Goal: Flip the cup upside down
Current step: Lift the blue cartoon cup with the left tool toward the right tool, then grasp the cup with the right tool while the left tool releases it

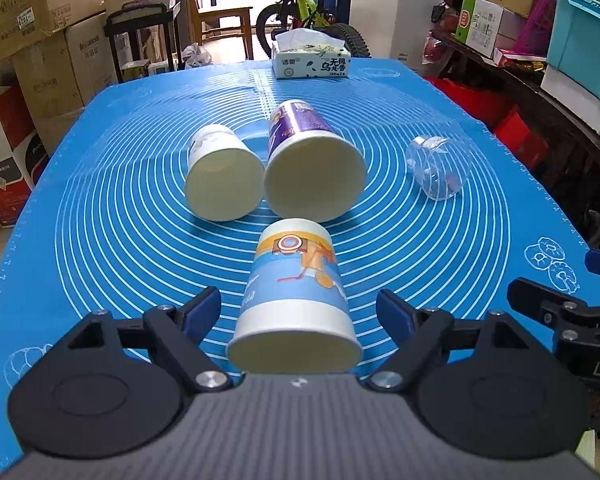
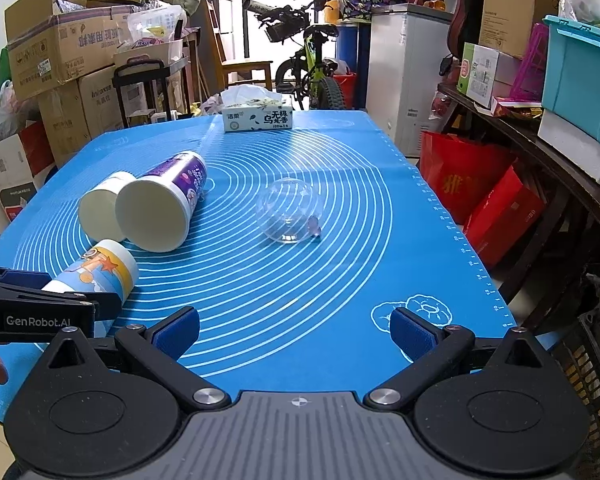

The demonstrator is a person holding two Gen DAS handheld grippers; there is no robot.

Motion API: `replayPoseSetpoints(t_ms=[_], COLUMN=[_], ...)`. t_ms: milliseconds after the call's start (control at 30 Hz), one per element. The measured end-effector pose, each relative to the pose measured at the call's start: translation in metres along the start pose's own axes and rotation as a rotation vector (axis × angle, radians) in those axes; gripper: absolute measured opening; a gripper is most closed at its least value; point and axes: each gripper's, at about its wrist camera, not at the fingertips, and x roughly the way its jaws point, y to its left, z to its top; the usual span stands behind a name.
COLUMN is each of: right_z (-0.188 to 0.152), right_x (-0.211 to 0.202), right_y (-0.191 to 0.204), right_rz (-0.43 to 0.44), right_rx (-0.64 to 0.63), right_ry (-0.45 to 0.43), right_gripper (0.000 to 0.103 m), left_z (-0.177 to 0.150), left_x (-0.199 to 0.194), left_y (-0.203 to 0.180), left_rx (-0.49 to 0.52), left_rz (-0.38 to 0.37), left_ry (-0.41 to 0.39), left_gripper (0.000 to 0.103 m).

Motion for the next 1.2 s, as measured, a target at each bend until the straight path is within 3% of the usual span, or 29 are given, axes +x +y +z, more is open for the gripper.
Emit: replayPoseSetpoints(t_ms=[267, 467, 700, 900, 1200], right_z=[0.019, 0.052, 0.076, 0.084, 0.087], right_x=[-0.007, -0.01, 0.015, 0.042, 0.084], right_y=[0.007, 0.026, 0.064, 0.091, 0.12], right_rz=[0.059, 0.161, 0.232, 0.272, 0.308], right_rx=[0.002, -0.019, -0.043, -0.038, -0.01], right_ry=[0.003, 0.042, 0.177, 0.284, 0.449], right_gripper=[0.103, 0.103, 0.103, 0.103, 0.095], left_z=[0.009, 0.021, 0.021, 0.012, -0.003], left_x=[-0.035, -0.057, -0.051, -0.045, -0.033], left_y=[0.006, 0.024, 0.064, 0.102, 0.136], left_rx=[0.009, -0.016, -0.035, -0.089, -0.153], left_rz=[0.006, 0.058, 0.174, 0.214, 0.267], left_ry=[-0.088, -0.141, -0.138, -0.12, -0.084], left_gripper=[0.092, 0.095, 0.099, 0.099, 0.099])
